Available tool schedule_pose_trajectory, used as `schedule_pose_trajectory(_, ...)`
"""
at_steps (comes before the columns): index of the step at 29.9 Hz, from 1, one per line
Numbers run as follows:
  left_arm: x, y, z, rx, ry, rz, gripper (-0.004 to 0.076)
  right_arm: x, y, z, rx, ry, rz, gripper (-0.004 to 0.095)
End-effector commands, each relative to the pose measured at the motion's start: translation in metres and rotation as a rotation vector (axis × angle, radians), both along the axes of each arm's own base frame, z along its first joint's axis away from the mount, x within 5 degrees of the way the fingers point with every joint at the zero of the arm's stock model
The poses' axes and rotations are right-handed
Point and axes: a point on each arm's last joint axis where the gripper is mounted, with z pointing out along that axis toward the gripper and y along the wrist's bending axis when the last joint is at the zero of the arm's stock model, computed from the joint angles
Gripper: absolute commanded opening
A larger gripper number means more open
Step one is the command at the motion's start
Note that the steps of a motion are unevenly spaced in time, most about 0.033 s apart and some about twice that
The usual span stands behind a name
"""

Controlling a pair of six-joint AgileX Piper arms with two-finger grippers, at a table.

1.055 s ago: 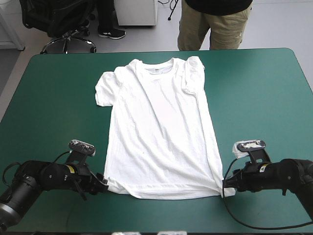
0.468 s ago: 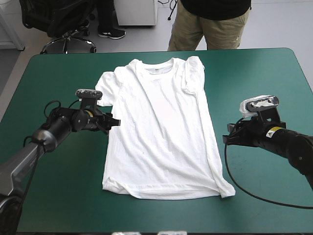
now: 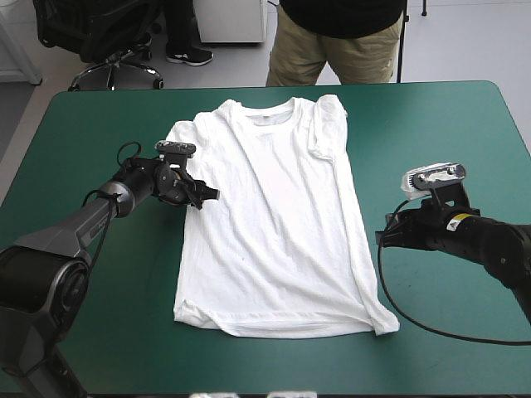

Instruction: Fold the cloth

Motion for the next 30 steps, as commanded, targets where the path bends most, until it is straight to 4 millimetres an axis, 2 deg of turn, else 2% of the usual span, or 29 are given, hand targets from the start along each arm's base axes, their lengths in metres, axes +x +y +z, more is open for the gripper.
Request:
schedule_pose_trajectory(1, 0.008, -0.002, 0.012, -0.034, -0.078, 0.012, 0.036, 0.002, -0.001, 0.016, 0.021, -0.088, -0.014, 0.032)
schedule_pose_trajectory(3, 0.009, -0.003, 0.006, -0.031, -0.062, 0.011, 0.0321, 0.003, -0.001, 0.016, 0.022, -0.091, -0.016, 0.032)
schedule_pose_trajectory(5, 0.009, -0.004, 0.001, -0.03, -0.037, 0.011, 0.0236, 0.005, -0.001, 0.016, 0.017, -0.101, -0.017, 0.032)
schedule_pose_trajectory(8, 0.009, -0.004, -0.003, -0.022, -0.021, 0.003, 0.0008, 0.015, 0.0, 0.009, -0.04, -0.114, 0.023, 0.032)
schedule_pose_trajectory(11, 0.009, -0.004, -0.004, -0.021, -0.014, 0.003, -0.0004, 0.036, 0.004, -0.004, -0.063, -0.081, 0.045, 0.0328)
schedule_pose_trajectory(17, 0.008, -0.004, -0.004, -0.01, -0.003, -0.002, -0.0006, 0.092, 0.018, -0.017, -0.05, 0.034, 0.067, 0.0448)
schedule_pose_trajectory(25, 0.005, -0.003, -0.006, 0.019, 0.023, -0.037, -0.0007, 0.174, 0.047, -0.039, -0.13, 0.09, 0.097, 0.0447)
schedule_pose_trajectory(30, 0.005, -0.002, -0.006, 0.023, 0.025, -0.042, -0.0007, 0.211, 0.057, -0.051, -0.123, 0.138, 0.099, 0.0447)
